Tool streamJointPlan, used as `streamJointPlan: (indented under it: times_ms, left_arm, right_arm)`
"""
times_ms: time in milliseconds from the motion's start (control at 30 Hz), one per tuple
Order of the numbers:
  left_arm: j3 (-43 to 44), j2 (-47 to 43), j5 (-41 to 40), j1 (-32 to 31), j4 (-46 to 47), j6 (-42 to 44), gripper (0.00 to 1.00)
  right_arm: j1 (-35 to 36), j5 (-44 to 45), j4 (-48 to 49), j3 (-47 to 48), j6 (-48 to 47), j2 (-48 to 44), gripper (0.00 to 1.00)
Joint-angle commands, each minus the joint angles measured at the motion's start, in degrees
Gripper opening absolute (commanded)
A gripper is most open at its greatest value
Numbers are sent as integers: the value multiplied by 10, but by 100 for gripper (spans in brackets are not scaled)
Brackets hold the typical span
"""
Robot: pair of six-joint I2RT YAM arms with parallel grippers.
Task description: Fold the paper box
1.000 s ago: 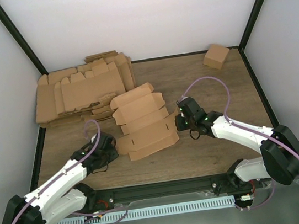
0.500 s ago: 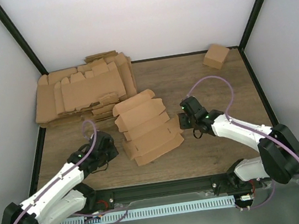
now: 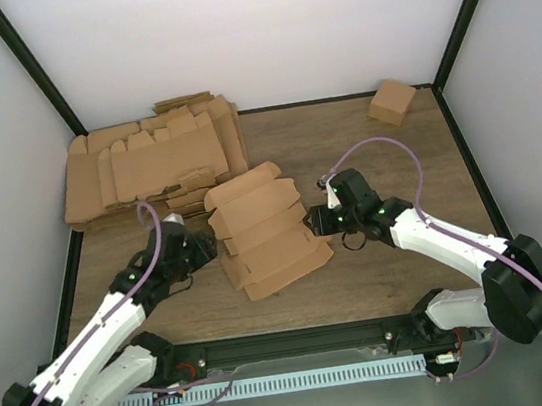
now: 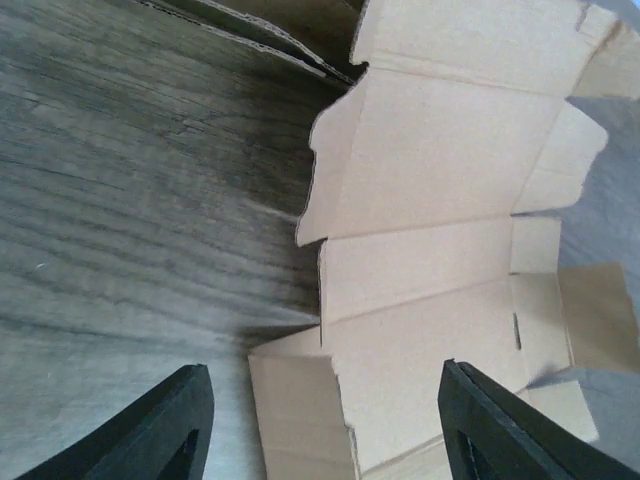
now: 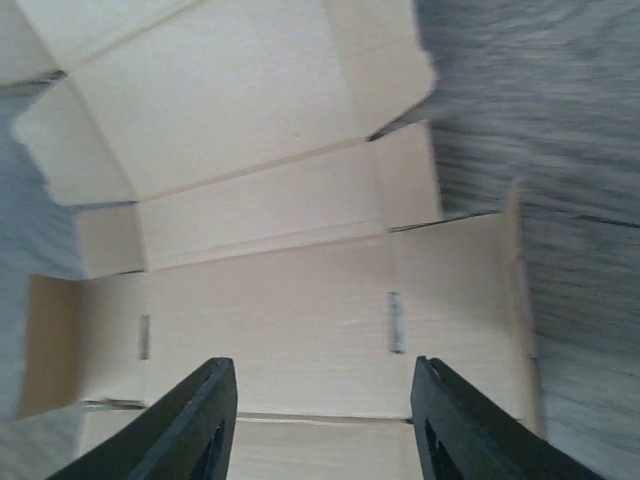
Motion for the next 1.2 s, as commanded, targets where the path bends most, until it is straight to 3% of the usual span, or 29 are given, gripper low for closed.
streamJointPlan:
  times_ms: [0, 67, 133, 167, 567, 800, 967, 1100, 1167]
  left_arm:
    - [30, 73, 77, 38, 76, 72, 69]
    - [45, 111, 76, 52, 94, 108, 73]
    - [59, 140, 69, 57, 113, 143, 74]
    - [64, 152, 68, 57, 126, 159, 75]
    - [83, 278, 30, 66, 216, 212, 80]
    - [85, 323, 76, 86, 261, 210, 75]
    - [82, 338, 91, 87, 284, 214, 59]
    - [81, 332, 92, 87, 278, 220, 25]
    - [77, 319, 86, 87, 271, 218, 15]
  right_arm:
    - [9, -98, 47, -3, 23, -1, 45]
    - [18, -114, 60, -18, 34, 6, 33]
    - [27, -131, 78, -35, 46, 10, 7]
    - [28, -140, 89, -47, 53, 12, 1]
    - [28, -145, 146, -102, 90, 67, 1]
    - [28, -127, 138, -100, 82, 81, 1]
    - [28, -109, 115, -94, 76, 61, 1]
    - [28, -102, 90, -87, 77, 26, 1]
    - [28, -99, 76, -86, 80, 5, 1]
